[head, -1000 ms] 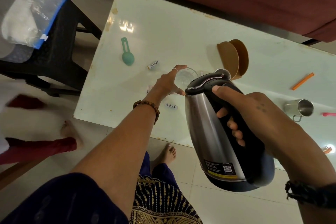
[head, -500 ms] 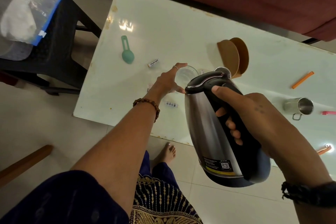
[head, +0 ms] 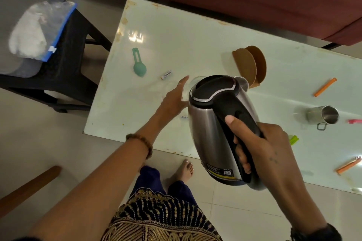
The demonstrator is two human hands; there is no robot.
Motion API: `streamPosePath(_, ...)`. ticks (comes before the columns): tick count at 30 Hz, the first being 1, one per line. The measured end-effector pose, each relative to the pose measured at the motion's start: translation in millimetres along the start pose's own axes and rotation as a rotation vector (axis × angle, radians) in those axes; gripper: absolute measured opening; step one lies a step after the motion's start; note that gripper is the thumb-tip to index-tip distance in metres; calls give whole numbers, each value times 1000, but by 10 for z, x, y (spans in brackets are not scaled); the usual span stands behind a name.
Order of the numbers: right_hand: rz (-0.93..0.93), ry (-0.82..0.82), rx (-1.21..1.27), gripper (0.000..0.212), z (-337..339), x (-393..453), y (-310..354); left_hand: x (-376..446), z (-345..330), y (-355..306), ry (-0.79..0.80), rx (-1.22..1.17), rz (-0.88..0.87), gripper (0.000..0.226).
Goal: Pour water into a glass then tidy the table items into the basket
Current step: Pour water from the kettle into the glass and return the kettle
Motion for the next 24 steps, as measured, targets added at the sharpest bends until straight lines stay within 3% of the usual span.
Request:
streamPosePath(4, 124, 5, -33, 54, -207, -124, 220, -534, 391, 140, -179, -141, -59, 21)
streamPosePath(12, 298, 158, 35, 59, -1045, -244, 946, -1568, 1612, 595, -549, -389, -53, 21)
streamPosePath(18, 400, 328, 254, 57, -2052, -147, 1687, -1923, 2867, 1053, -900, -385, -39, 12)
streamPosePath(24, 501, 409, 388, 46, -3074, 128, 2450, -1903, 3925, 1524, -1097, -189, 117, 18)
Point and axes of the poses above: each hand's wrist, its own x-axis towards the middle knuckle, its own z-axis out of the back of the hand, y = z × x, the point moved 6 cm from there along x, towards the middle knuckle, and after that the axes turned 4 degrees about y, right-handed, at the moved point
